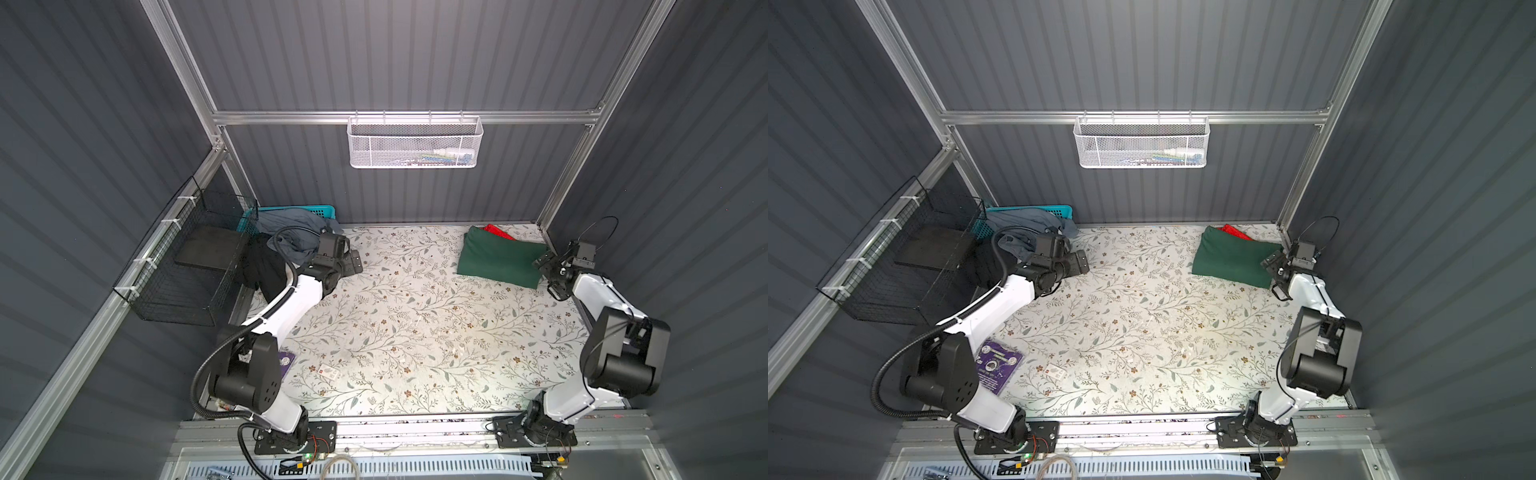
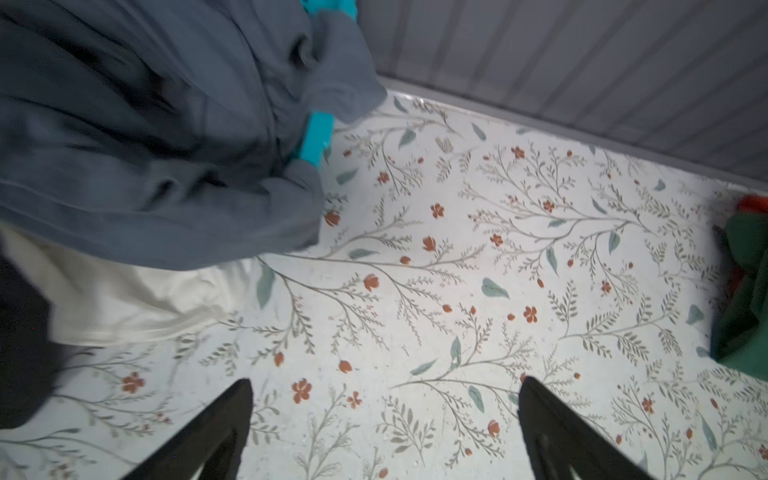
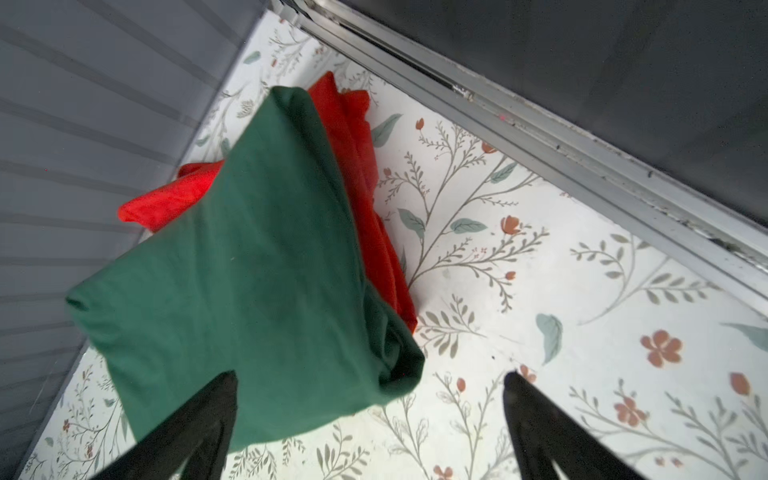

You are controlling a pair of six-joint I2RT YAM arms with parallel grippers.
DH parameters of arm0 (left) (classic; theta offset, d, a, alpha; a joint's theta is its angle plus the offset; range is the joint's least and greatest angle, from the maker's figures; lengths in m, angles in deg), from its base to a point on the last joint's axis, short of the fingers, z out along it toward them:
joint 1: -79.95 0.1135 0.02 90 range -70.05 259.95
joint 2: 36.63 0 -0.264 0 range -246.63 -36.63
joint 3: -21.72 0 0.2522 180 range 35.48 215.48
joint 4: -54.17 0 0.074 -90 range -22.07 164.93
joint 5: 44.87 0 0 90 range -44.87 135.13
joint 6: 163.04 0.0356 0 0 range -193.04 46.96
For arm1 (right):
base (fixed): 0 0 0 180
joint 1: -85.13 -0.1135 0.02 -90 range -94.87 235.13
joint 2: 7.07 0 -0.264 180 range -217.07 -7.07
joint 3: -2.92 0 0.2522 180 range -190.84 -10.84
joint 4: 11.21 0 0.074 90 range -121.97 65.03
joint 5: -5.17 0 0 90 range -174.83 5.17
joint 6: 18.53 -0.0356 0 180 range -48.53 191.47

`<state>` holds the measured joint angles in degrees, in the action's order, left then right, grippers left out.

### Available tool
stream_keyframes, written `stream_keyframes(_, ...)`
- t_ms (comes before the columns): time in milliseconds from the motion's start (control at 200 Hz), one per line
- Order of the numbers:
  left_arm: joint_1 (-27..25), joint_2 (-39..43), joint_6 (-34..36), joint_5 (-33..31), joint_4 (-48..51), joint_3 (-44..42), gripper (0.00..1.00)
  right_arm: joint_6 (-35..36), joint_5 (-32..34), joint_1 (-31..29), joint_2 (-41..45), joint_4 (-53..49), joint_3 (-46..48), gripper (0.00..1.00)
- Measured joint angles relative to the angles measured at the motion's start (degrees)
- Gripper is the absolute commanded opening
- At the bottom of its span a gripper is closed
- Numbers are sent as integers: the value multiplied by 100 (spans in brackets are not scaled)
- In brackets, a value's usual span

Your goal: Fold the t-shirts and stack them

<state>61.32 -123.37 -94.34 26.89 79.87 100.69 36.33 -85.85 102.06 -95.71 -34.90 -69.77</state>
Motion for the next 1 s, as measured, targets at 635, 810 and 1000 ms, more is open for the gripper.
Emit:
stream_keyframes(635, 533, 109, 2374, -1475, -5711, -4343, 100, 1397, 1438, -595, 1657, 4131, 3418, 99)
stream_keyframes(810, 756, -693, 2393, -1047, -6583, -4450, 100, 1631, 1419, -660, 1211, 4568, 3716, 99)
stream_keyframes(1000, 1143, -1069, 2280, -490, -6946, -4398, 100, 2092, 1333, -990, 1163, 5215, 3797, 99)
